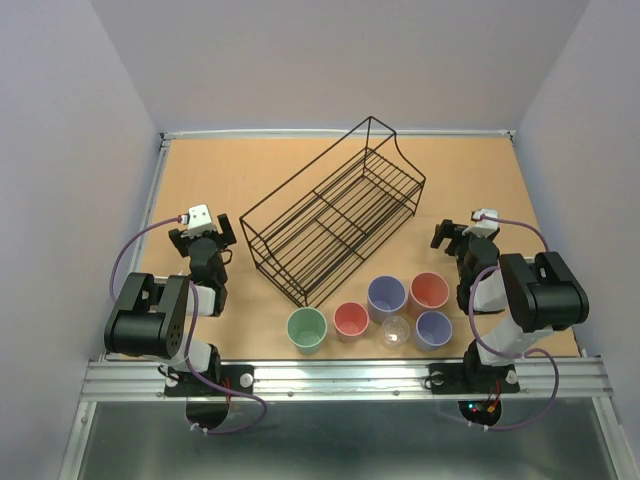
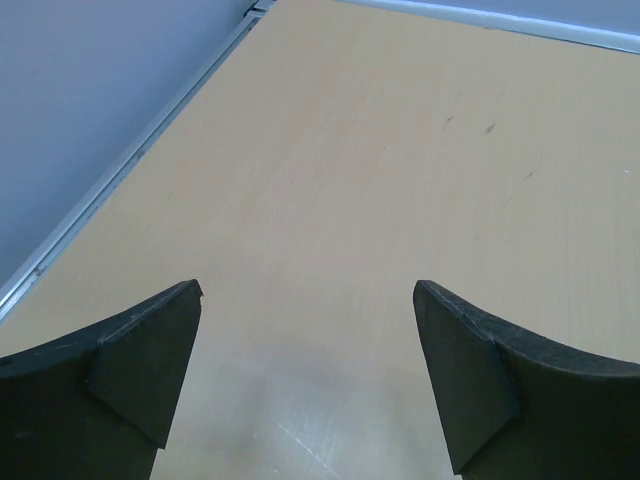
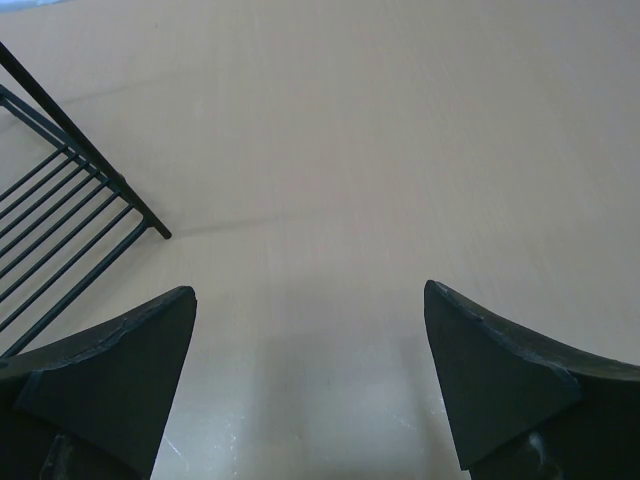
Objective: Load the cups into the dish rack
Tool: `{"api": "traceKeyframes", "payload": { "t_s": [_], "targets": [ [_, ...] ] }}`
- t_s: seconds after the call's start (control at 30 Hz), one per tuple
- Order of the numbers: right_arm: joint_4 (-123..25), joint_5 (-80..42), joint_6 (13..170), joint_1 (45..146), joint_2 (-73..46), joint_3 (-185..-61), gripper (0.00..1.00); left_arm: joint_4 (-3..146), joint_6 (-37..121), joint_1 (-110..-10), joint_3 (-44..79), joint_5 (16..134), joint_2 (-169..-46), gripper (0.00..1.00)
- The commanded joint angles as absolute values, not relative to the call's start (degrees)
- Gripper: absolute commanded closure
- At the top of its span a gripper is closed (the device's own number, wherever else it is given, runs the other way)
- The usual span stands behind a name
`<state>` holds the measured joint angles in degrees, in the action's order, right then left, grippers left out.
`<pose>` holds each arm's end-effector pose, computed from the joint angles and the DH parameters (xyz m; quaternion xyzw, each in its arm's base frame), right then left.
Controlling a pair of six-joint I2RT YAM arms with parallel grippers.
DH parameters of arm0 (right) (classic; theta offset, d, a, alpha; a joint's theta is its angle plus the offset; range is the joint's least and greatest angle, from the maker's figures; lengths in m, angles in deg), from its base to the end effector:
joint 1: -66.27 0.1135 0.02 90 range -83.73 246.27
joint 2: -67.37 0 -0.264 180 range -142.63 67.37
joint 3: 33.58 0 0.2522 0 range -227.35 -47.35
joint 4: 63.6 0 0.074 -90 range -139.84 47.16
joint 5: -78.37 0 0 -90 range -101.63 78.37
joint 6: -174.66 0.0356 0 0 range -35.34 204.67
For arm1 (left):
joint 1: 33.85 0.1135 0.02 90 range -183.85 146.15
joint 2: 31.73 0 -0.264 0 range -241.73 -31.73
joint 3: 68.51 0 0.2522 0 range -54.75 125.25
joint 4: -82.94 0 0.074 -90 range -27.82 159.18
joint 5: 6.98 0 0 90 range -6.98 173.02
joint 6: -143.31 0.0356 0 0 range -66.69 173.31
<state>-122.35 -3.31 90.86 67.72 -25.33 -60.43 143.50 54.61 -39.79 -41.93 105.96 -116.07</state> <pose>0.2441 0.0010 0.1336 0.0790 0.7449 -0.0102 0.6624 0.2353 -0.0105 0.1681 -0.1010 0.6836 0.1083 0.7147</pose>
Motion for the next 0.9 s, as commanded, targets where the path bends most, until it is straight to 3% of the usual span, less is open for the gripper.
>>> {"api": "traceKeyframes", "payload": {
  "t_s": [0.0,0.37,0.53,0.73,0.87],
  "targets": [
    [-126.84,-3.46,89.94,67.5,-24.91,-60.18,0.0,159.97,55.42,-39.92,-41.83,106.48,-115.4,0.01],
    [-126.84,-3.19,90.11,67.5,-24.91,-60.26,0.0,159.88,55.42,-39.92,-41.83,106.4,-115.4,0.01],
    [-122.9,2.34,92.13,67.5,-20.09,-60.7,0.0,159.97,55.42,-39.92,-41.83,106.4,-115.4,0.01],
    [-100.85,-1.52,90.82,67.5,-7.26,-69.48,0.0,159.88,55.42,-39.92,-41.83,106.4,-115.4,0.01],
    [-78.41,-2.57,93.27,67.5,-0.93,-79.93,0.0,159.97,55.42,-39.92,-41.83,106.48,-115.4,0.01]
  ]
}}
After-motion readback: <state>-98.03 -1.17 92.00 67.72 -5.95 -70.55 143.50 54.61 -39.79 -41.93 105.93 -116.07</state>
